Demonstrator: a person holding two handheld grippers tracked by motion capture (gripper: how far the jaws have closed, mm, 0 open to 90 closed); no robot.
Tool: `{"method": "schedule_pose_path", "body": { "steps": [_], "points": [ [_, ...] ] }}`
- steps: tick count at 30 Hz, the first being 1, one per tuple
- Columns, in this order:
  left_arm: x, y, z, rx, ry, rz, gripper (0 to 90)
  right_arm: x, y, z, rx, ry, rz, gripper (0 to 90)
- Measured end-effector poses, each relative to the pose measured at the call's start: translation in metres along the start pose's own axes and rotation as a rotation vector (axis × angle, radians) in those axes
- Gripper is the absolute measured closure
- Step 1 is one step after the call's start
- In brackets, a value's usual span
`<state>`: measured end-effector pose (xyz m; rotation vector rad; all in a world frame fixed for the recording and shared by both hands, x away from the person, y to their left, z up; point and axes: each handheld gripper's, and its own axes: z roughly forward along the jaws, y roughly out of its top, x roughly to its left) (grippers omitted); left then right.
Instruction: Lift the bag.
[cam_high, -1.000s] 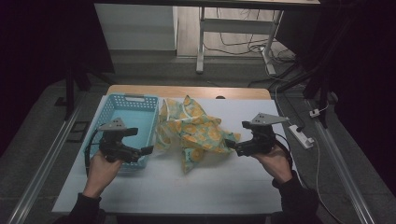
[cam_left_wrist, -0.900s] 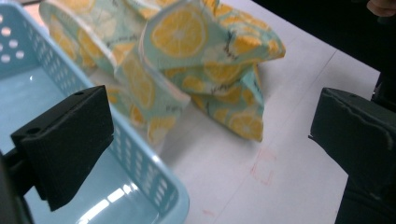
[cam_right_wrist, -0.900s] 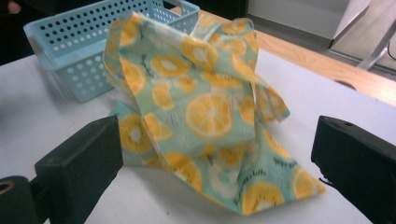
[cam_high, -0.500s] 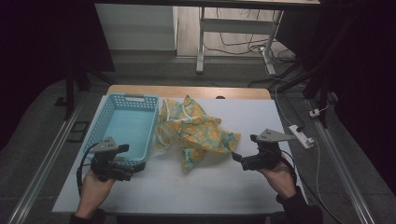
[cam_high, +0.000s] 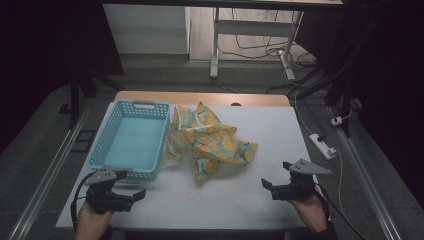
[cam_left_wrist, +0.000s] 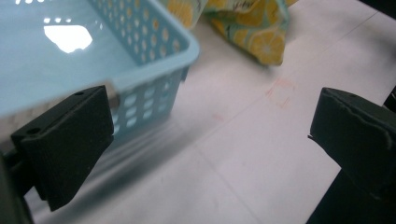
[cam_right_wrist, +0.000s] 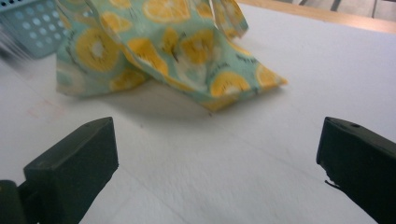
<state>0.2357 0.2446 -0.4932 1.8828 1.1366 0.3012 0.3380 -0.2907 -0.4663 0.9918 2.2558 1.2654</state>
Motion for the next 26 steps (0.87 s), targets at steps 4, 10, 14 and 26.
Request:
{"method": "schedule_pose_path", "body": {
  "steps": [4, 10, 14, 26],
  "points": [
    [0.004, -0.011, -0.004, 0.002, 0.013, -0.026, 0.0, -0.001, -0.011, -0.006, 0.016, -0.021, 0.007, 0.0],
    [0.009, -0.023, -0.004, 0.035, 0.041, -0.031, 0.0, -0.001, -0.029, -0.010, 0.065, -0.045, 0.009, 0.0],
    [0.011, -0.027, -0.005, 0.061, 0.069, -0.031, 0.0, -0.001, -0.039, -0.012, 0.099, -0.048, 0.023, 0.0],
    [0.015, -0.034, -0.004, 0.132, 0.111, -0.065, 0.0, -0.001, -0.047, -0.012, 0.168, -0.056, 0.041, 0.0]
  ]
}}
